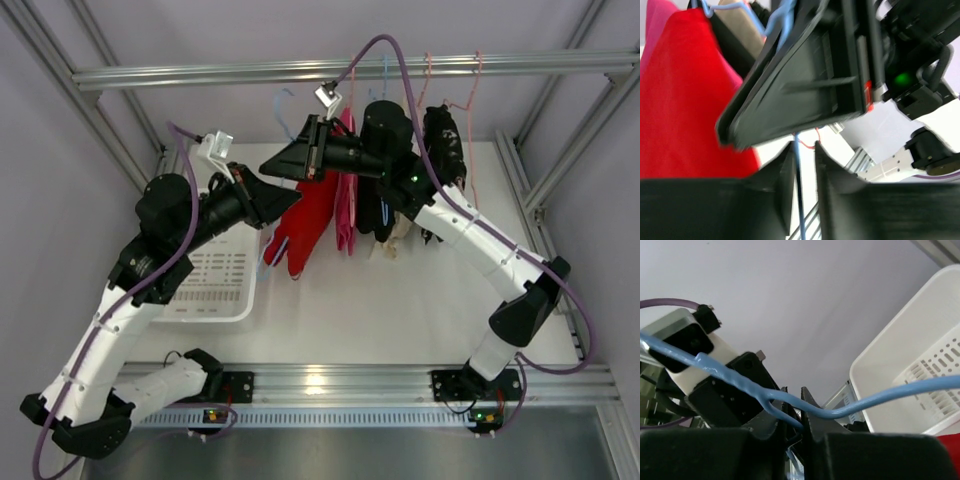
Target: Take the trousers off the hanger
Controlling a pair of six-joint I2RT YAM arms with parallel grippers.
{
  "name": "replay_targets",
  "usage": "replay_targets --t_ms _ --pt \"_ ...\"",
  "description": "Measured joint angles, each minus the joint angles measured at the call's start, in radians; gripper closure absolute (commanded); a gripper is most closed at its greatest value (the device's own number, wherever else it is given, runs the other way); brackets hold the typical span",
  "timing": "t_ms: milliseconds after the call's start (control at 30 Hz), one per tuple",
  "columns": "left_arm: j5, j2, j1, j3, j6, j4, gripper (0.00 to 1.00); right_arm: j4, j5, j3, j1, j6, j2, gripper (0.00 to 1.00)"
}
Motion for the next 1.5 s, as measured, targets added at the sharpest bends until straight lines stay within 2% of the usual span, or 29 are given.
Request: replay_targets --t_ms 33,67,100,367,533,733,933,1100,1500 --pt "-0.002 -0.004 -0.002 -0.001 0.013 0.001 0.36 -0.002 -0.004 0.001 0.005 0.003 0.000 1.00" --pt "-0.005 -0.011 -0.004 -0.003 0.030 0.013 0.15 -0.014 -0.006 0.001 0.011 0.001 0.000 1.00" --pt "-0.012 -0.021 -0.005 -0.004 0.041 0.023 0.01 -0.023 -0.006 0.000 0.016 -0.006 0.000 1.00" --pt "-0.183 -0.170 -0.006 -0.009 0.170 0.007 0.01 -0.023 -0.027 -0.069 0.010 -0.077 -0.041 1.00" --pt "-0.253 -0.243 -0.005 -0.015 0.335 -0.001 0.01 -0.028 -0.061 -0.098 0.003 -0.076 -0.068 1.00" --pt "-0.294 -0.437 -0.005 -0.290 0.576 0.019 0.02 0.026 -0.115 -0.098 0.000 -0.047 -0.085 1.00" --pt "-0.213 -0.586 -0.005 -0.614 0.737 0.049 0.03 0.089 -0.150 -0.079 0.000 -0.008 -0.090 1.00" --pt "-0.152 -0.577 -0.005 -0.731 0.787 0.181 0.06 0.094 -0.153 -0.015 0.000 0.015 -0.084 1.00" --pt "-0.108 -0.374 -0.006 -0.834 0.779 0.633 0.10 0.114 -0.172 0.010 0.000 0.047 -0.065 1.00"
